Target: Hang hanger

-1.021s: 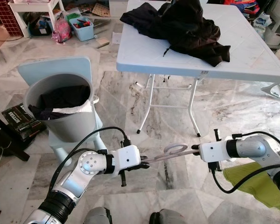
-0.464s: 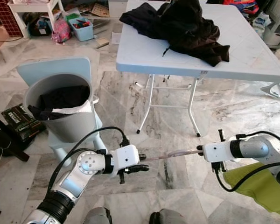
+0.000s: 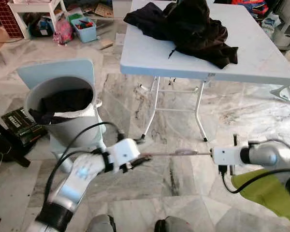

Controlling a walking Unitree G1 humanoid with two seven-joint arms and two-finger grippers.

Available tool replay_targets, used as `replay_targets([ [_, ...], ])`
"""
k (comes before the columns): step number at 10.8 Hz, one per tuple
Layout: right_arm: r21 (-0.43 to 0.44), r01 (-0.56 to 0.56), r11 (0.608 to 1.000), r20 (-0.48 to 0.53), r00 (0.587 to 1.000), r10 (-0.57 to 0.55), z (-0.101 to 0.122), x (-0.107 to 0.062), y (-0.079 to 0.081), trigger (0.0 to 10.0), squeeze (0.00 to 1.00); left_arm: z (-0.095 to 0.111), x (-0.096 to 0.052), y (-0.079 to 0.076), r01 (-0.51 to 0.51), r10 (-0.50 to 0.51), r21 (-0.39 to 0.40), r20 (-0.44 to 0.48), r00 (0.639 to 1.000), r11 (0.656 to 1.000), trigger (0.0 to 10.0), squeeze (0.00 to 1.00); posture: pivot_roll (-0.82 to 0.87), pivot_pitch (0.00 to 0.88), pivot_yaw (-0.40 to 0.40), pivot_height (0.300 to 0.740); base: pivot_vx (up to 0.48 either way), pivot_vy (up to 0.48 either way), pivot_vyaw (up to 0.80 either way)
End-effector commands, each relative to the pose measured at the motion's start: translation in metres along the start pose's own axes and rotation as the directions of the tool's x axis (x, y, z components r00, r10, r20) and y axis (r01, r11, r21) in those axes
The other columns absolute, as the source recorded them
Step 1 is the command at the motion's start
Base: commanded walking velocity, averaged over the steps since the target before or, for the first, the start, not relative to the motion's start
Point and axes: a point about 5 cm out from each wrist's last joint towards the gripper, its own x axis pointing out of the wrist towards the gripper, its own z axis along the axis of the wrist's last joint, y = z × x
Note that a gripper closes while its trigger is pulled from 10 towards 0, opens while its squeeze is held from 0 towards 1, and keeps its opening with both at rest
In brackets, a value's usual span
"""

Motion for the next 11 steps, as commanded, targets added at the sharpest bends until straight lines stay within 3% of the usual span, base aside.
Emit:
replay_targets([
  [1, 0.091, 0.031, 0.995, 0.007, 0.999, -0.031, -0.003, 0.001, 0.004, 0.0, 0.00, 0.002, -0.004, 0.005, -0.078, 0.078, -0.006, 0.011, 0.997, 0.997, 10.0, 1.00, -0.06, 0.072, -0.055, 0.740, 0.000, 0.000, 0.00],
  [2, 0.283, 0.075, 0.956, 0.041, 0.995, -0.090, -0.002, 0.008, 0.012, 0.0, 0.00, 0.001, -0.007, 0.009, -0.223, 0.224, -0.040, 0.007, 0.975, 0.974, 10.0, 1.00, -0.06, 0.068, -0.063, 0.740, 0.000, 0.000, 0.00],
  [3, 0.485, 0.108, 0.868, 0.078, 0.983, -0.166, 0.007, 0.021, 0.021, 0.0, 0.00, -0.001, -0.011, 0.013, -0.353, 0.354, -0.097, 0.001, 0.935, 0.931, 10.0, 1.00, -0.07, 0.064, -0.063, 0.740, 0.000, 0.000, 0.00],
  [4, 0.609, 0.134, 0.782, 0.088, 0.968, -0.235, 0.017, 0.028, 0.024, 0.0, 0.00, -0.007, -0.013, 0.017, -0.422, 0.424, -0.155, -0.027, 0.905, 0.893, 10.0, 1.00, -0.07, 0.066, -0.059, 0.740, 0.000, 0.000, 0.00],
  [5, 0.759, 0.175, 0.627, 0.060, 0.941, -0.334, 0.026, 0.034, 0.029, 0.0, 0.00, -0.013, -0.019, 0.025, -0.512, 0.508, -0.180, -0.072, 0.858, 0.840, 10.0, 1.00, -0.08, 0.070, -0.054, 0.740, 0.000, 0.000, 0.00],
  [6, 0.846, 0.235, 0.478, -0.004, 0.901, -0.435, 0.031, 0.035, 0.032, 2.3, 0.00, -0.013, -0.023, 0.031, -0.567, 0.564, -0.210, -0.078, 0.822, 0.797, 10.0, 1.00, -0.08, 0.068, -0.054, 0.740, 0.000, 0.000, 0.00],
  [7, 0.903, 0.306, 0.303, -0.111, 0.846, -0.522, 0.035, 0.031, 0.034, 10.0, 0.00, -0.013, -0.026, 0.037, -0.648, 0.642, -0.205, -0.102, 0.759, 0.733, 10.0, 1.00, -0.08, 0.062, -0.055, 0.740, 0.000, 0.000, 0.00],
  [8, 0.922, 0.360, 0.140, -0.230, 0.803, -0.550, 0.042, 0.030, 0.039, 10.0, 0.00, -0.018, -0.022, 0.041, -0.689, 0.666, -0.218, -0.177, 0.725, 0.692, 10.0, 0.15, -0.08, 0.067, -0.060, 0.740, 0.000, 0.000, 0.00],
  [9, 0.918, 0.386, 0.096, -0.266, 0.776, -0.572, 0.047, 0.030, 0.041, 10.0, 0.00, -0.014, -0.017, 0.039, -0.645, 0.631, -0.282, -0.151, 0.761, 0.710, 10.0, 0.00, -0.08, 0.065, -0.053, 0.740, 0.000, 0.000, 0.00],
  [10, 0.916, 0.399, 0.032, -0.304, 0.745, -0.593, 0.054, 0.028, 0.039, 10.0, 0.00, -0.009, -0.014, 0.041, -0.622, 0.618, -0.353, -0.139, 0.774, 0.699, 10.0, 0.00, -0.08, 0.091, -0.051, 0.740, 0.000, 0.000, 0.00],
  [11, 0.914, 0.405, 0.004, -0.325, 0.739, -0.590, 0.060, 0.028, 0.041, 10.0, 0.00, -0.008, -0.012, 0.040, -0.604, 0.602, -0.360, -0.133, 0.788, 0.711, 10.0, 0.00, -0.08, 0.078, -0.045, 0.740, 0.000, 0.000, -0.80],
])
